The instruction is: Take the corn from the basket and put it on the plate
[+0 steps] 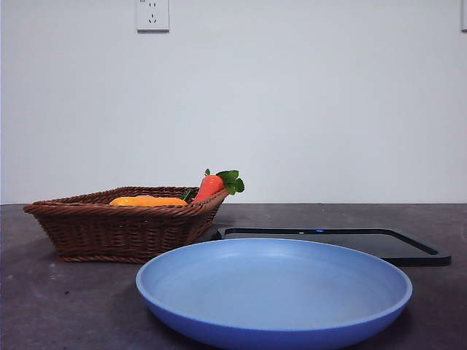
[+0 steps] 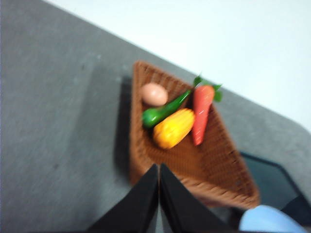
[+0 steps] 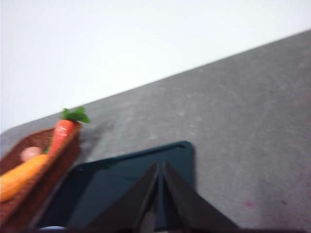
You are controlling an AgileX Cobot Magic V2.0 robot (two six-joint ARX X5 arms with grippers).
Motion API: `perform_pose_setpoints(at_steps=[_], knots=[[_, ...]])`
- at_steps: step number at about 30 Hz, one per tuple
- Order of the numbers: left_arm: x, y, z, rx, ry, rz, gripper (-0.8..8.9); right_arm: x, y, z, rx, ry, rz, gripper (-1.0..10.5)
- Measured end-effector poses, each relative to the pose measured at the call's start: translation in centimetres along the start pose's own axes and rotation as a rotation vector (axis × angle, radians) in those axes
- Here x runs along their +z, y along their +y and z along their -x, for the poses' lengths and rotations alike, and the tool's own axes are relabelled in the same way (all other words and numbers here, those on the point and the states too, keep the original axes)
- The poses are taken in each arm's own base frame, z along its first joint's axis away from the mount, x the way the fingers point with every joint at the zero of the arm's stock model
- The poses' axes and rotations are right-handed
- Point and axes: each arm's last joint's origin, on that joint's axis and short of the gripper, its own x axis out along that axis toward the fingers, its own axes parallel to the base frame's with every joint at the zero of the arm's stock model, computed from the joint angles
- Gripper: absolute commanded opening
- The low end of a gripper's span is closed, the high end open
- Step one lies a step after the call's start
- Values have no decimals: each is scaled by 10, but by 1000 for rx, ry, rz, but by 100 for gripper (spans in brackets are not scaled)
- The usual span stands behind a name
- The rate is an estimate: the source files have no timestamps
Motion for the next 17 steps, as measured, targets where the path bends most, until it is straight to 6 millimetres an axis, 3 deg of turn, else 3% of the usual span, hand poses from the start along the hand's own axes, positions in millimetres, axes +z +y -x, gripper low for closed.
perform_pose_setpoints(at_steps=[9,17], knots=[[35,-24,11,-53,110,15,5,38,23,9,80,107,-26,2],[61,-40,11,-102,269,-71,5,68,39,2,164,327,-8,2]])
